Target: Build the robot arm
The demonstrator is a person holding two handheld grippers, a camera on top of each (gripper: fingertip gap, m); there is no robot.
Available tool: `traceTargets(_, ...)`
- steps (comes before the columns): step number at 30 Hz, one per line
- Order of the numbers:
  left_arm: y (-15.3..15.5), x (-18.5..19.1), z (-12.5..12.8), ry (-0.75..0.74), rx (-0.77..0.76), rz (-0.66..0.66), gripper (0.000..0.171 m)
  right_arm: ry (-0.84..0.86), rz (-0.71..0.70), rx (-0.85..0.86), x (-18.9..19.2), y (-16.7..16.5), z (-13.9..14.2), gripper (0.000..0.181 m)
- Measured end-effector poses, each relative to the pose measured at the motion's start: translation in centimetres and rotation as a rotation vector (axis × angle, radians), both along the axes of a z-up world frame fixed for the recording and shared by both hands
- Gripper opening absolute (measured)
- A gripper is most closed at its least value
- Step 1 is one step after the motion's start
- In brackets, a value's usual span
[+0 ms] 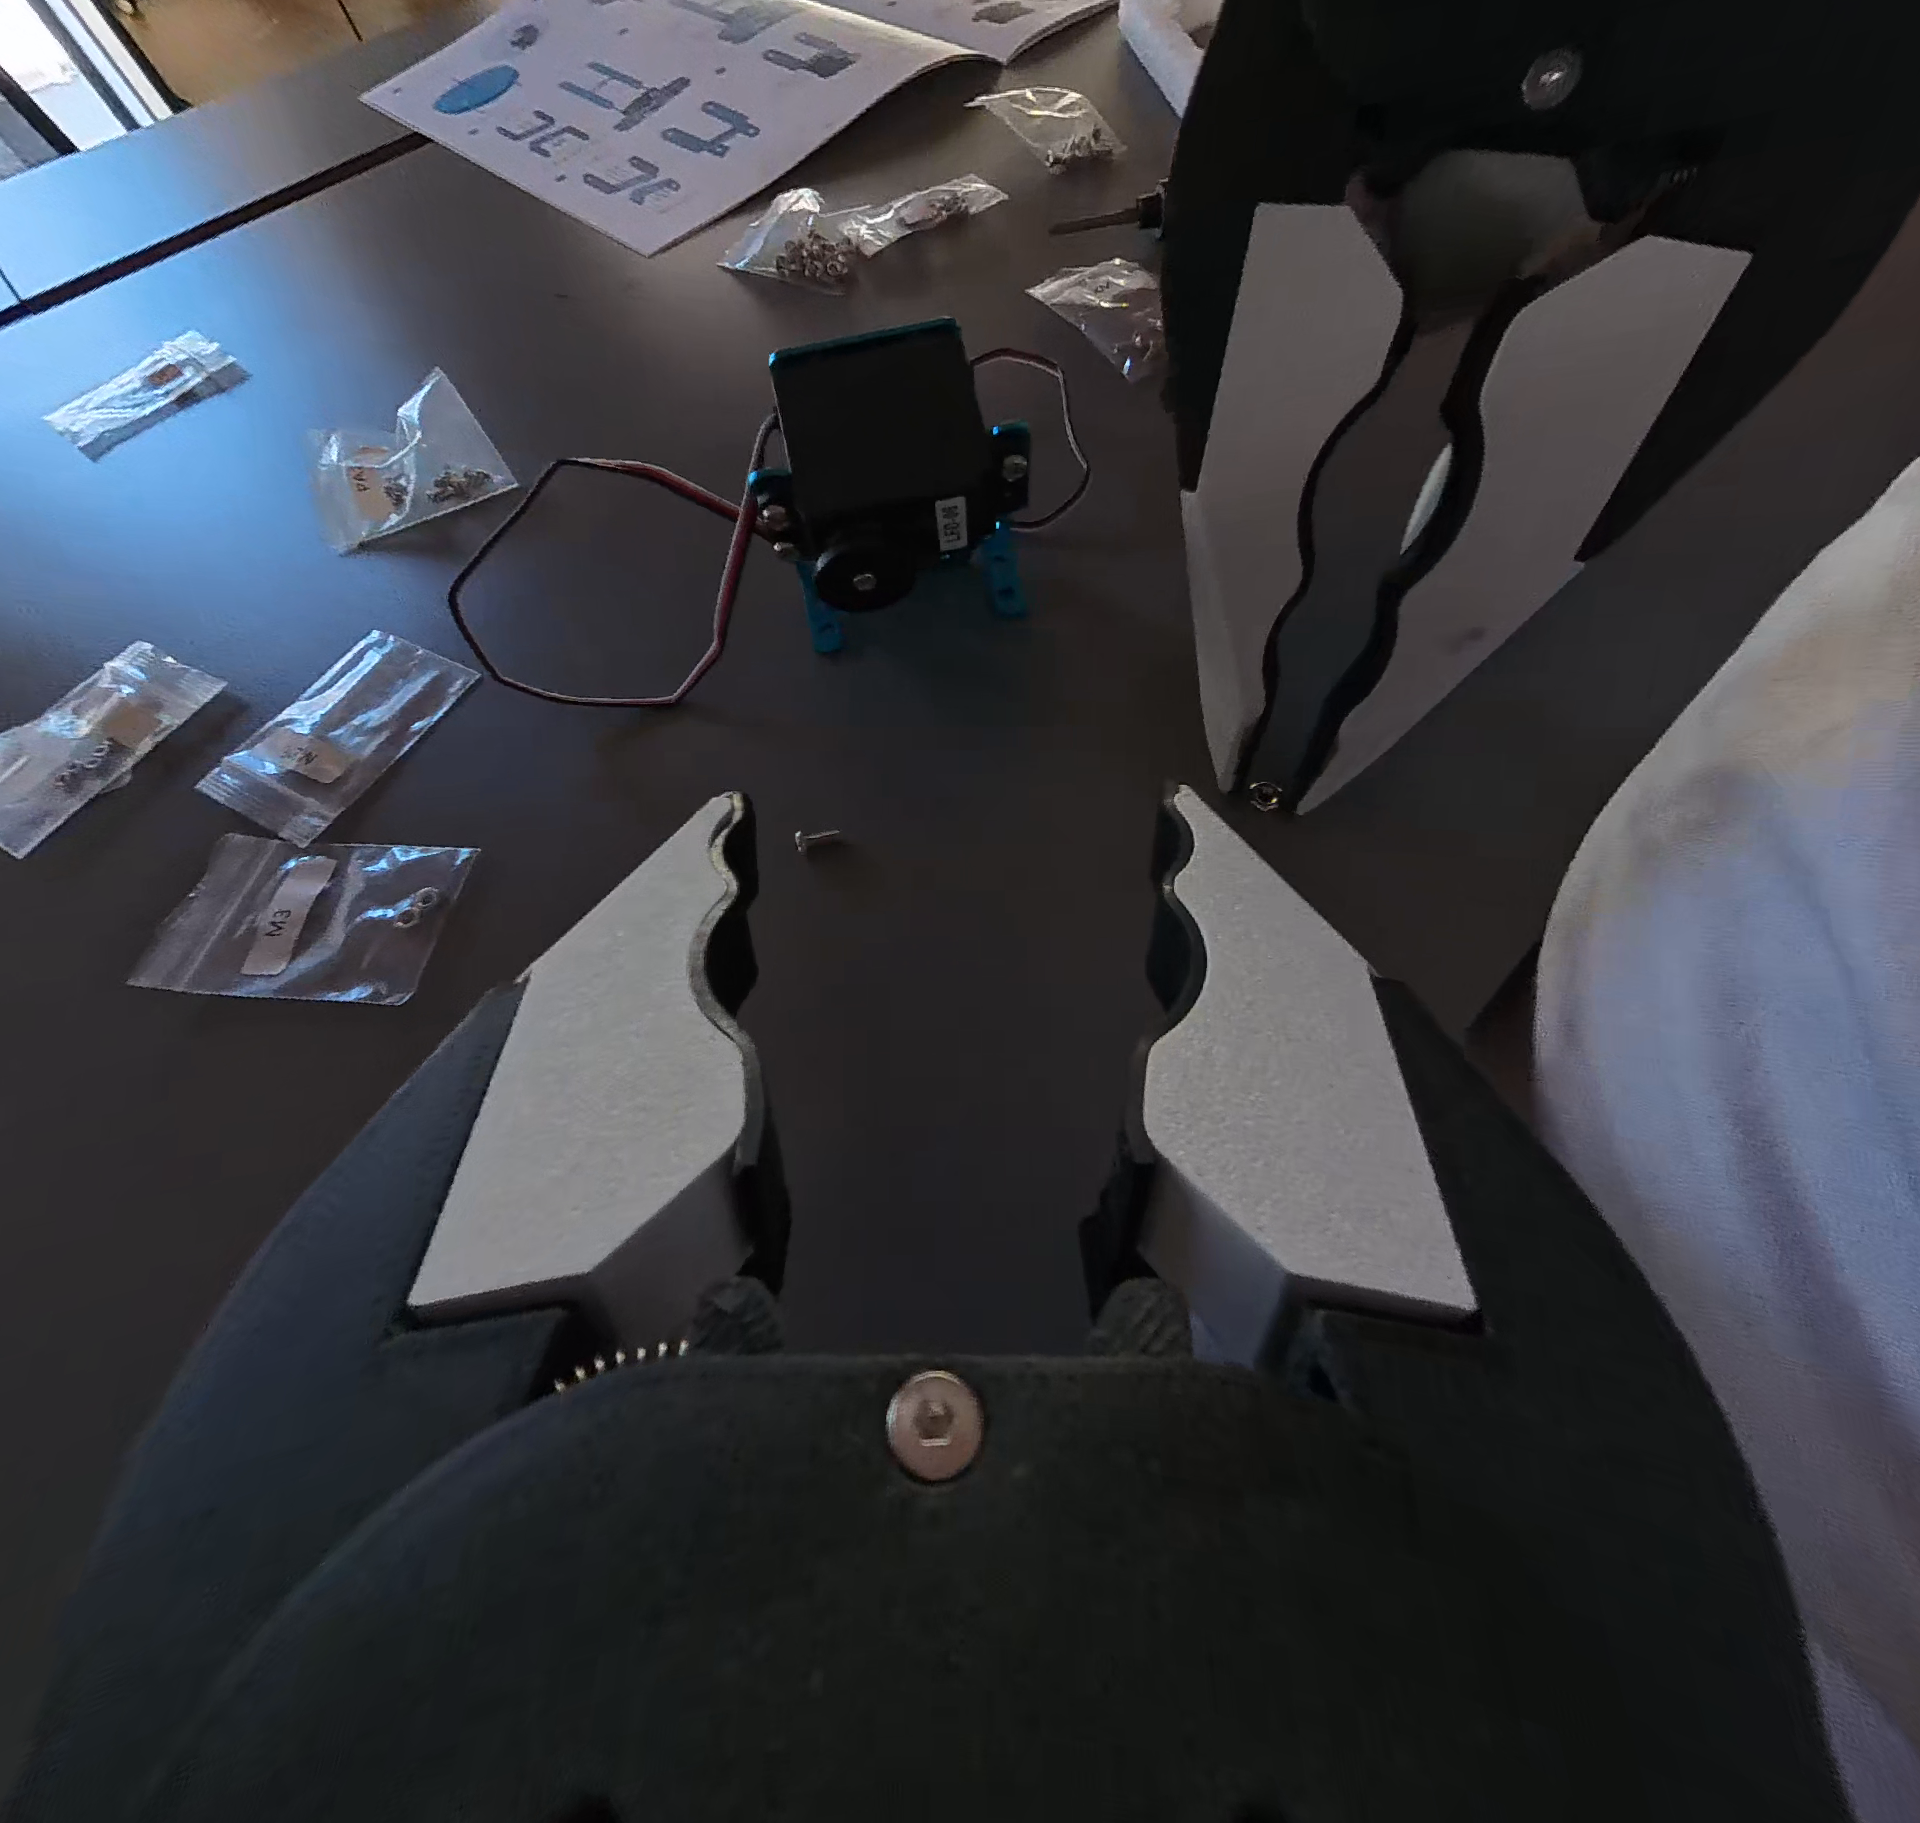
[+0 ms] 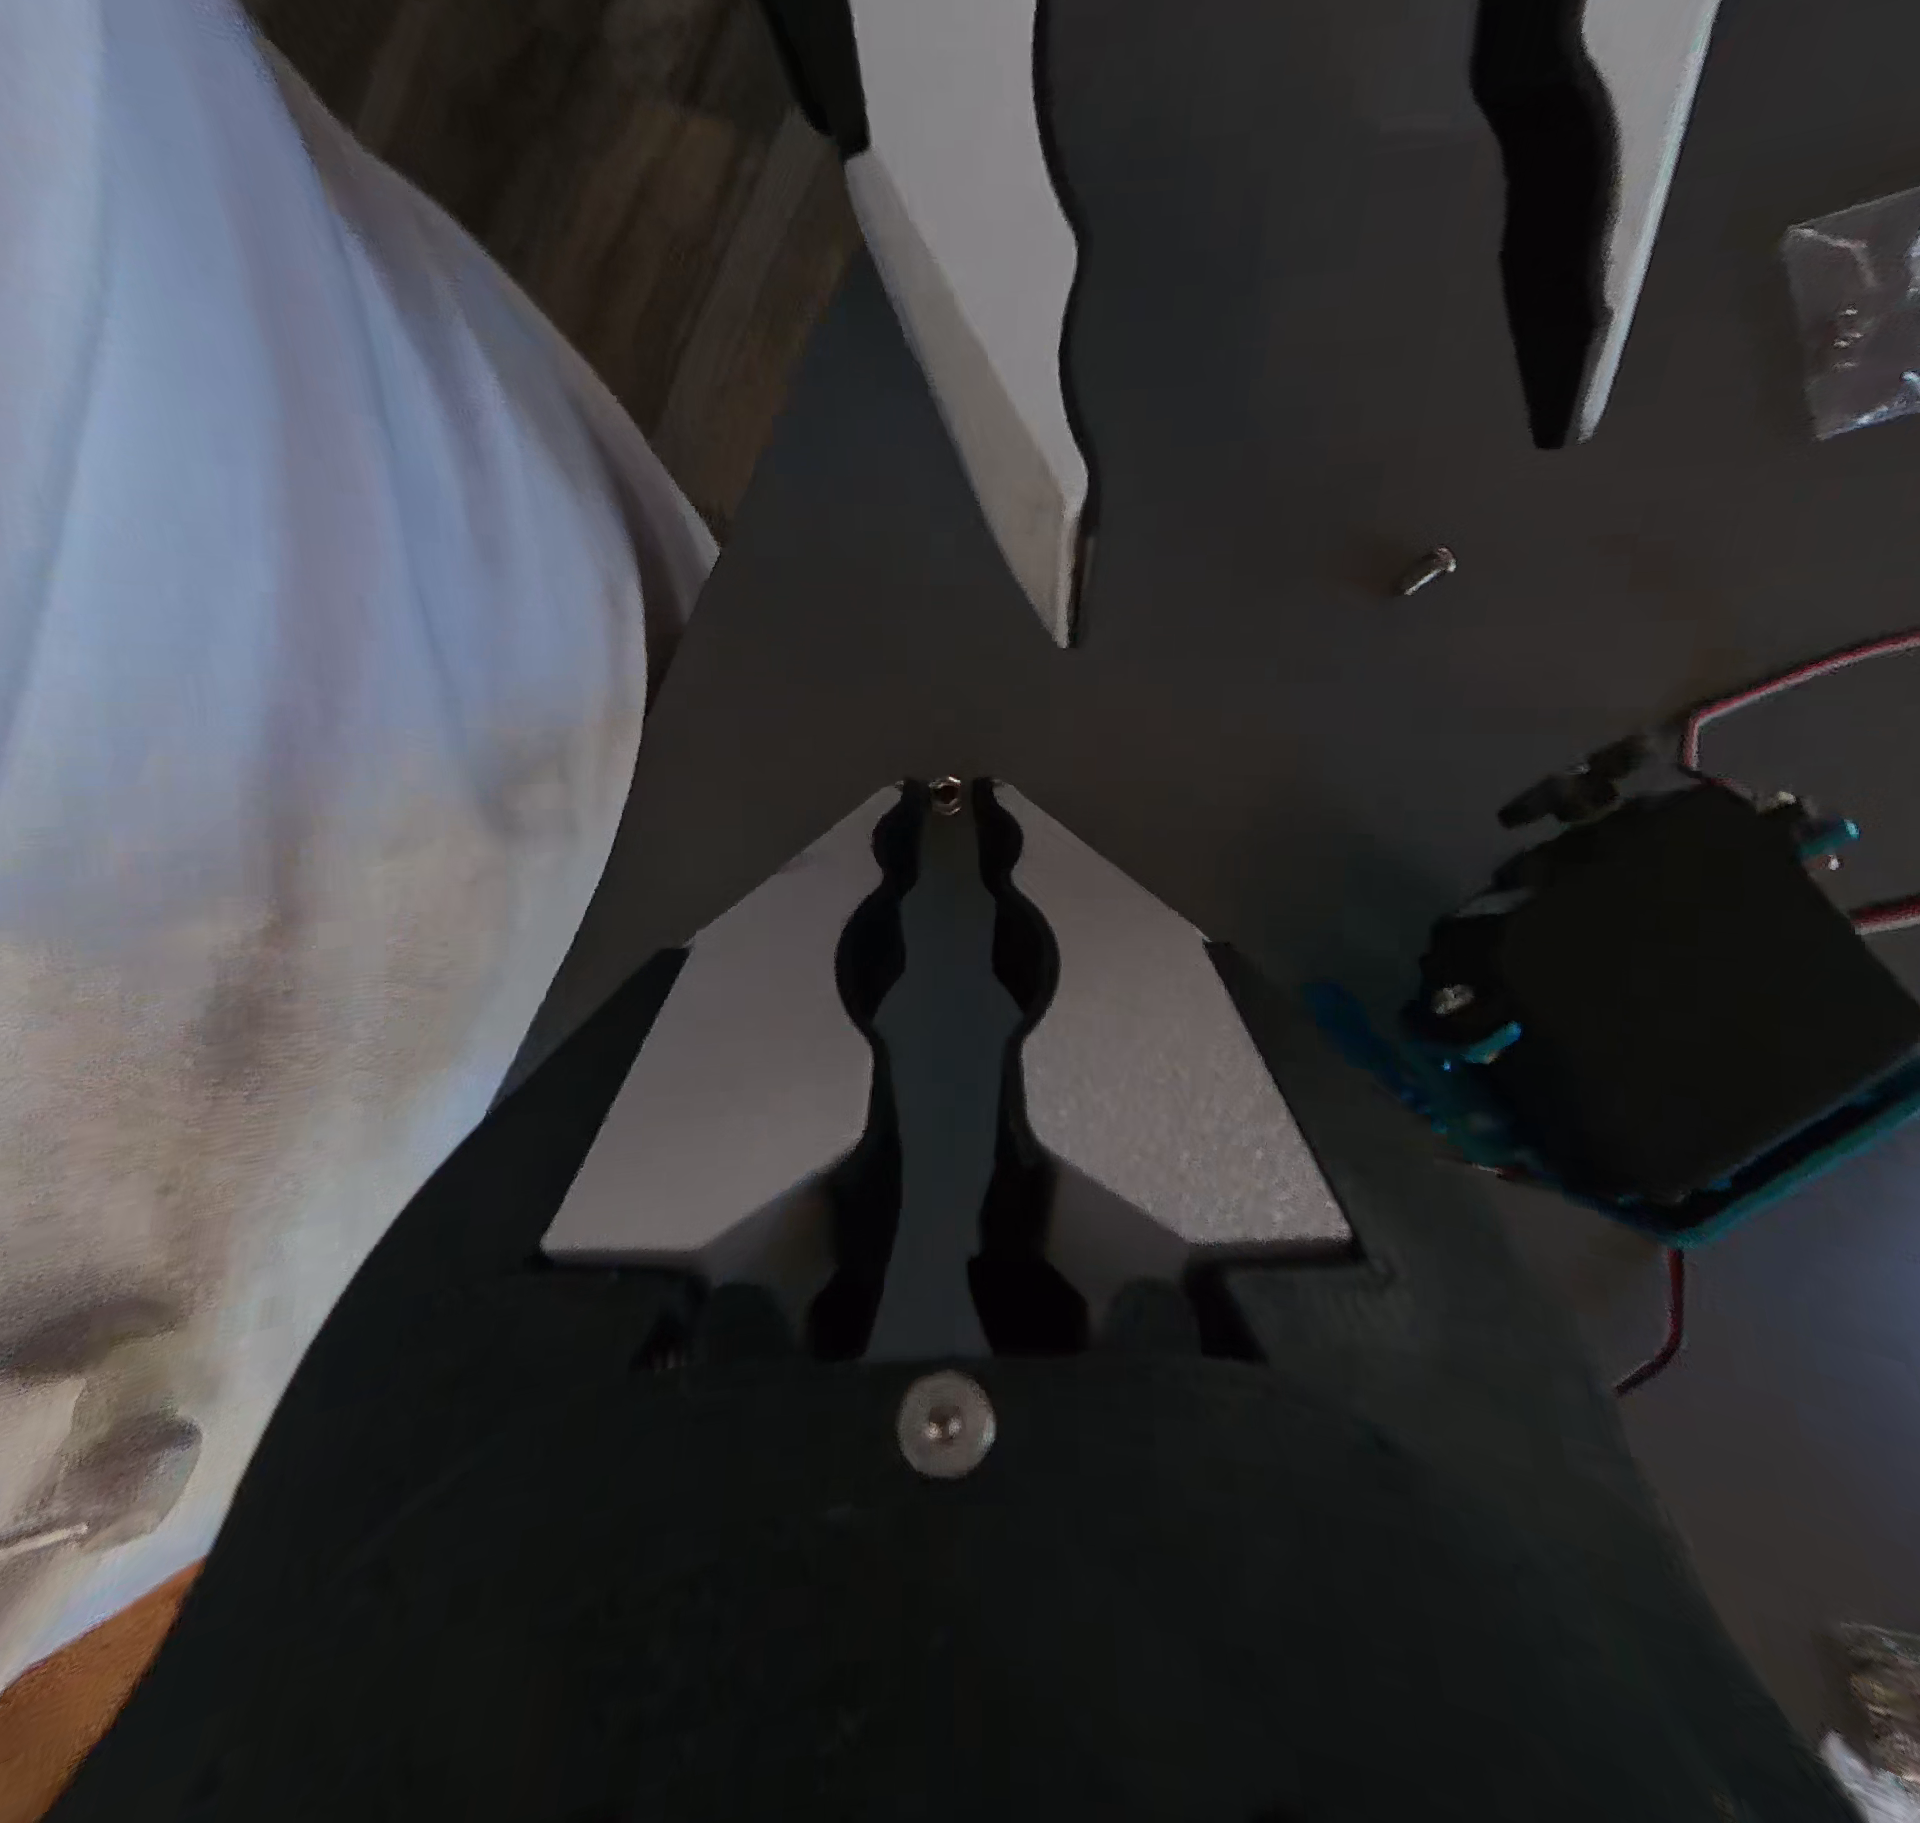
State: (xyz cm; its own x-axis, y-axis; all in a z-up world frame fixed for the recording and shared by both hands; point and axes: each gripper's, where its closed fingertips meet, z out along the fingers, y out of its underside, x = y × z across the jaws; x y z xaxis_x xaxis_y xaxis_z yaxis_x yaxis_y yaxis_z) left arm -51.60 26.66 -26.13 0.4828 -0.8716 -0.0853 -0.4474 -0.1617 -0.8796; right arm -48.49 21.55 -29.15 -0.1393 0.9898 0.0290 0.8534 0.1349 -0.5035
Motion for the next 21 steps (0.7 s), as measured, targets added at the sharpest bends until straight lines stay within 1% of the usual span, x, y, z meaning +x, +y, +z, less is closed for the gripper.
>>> traceTargets(6, -0.18, 0.07, 0.03, -0.004, -0.006, -0.015, 0.076, -0.147, 0.084, -0.028, 0.33, -0.23, -0.13, 0.010)
traceTargets(10, -0.26, 0.09, 0.06, 0.002, 0.014, -0.015, 0.075, -0.213, 0.125, -0.024, 0.48, -0.16, -0.16, 0.009)
traceTargets(14, -0.26, 0.08, 0.08, 0.003, 0.018, -0.013, 0.074, -0.259, 0.154, -0.020, 0.58, -0.17, -0.17, 0.010)
traceTargets(17, -0.24, 0.07, 0.08, 0.002, 0.018, -0.011, 0.073, -0.291, 0.174, -0.003, 0.74, 0.03, -0.19, 0.014)
traceTargets(21, -0.21, 0.04, 0.13, 0.001, 0.025, -0.004, 0.073, -0.300, 0.200, 0.010, 0.70, 0.13, -0.22, 0.011)
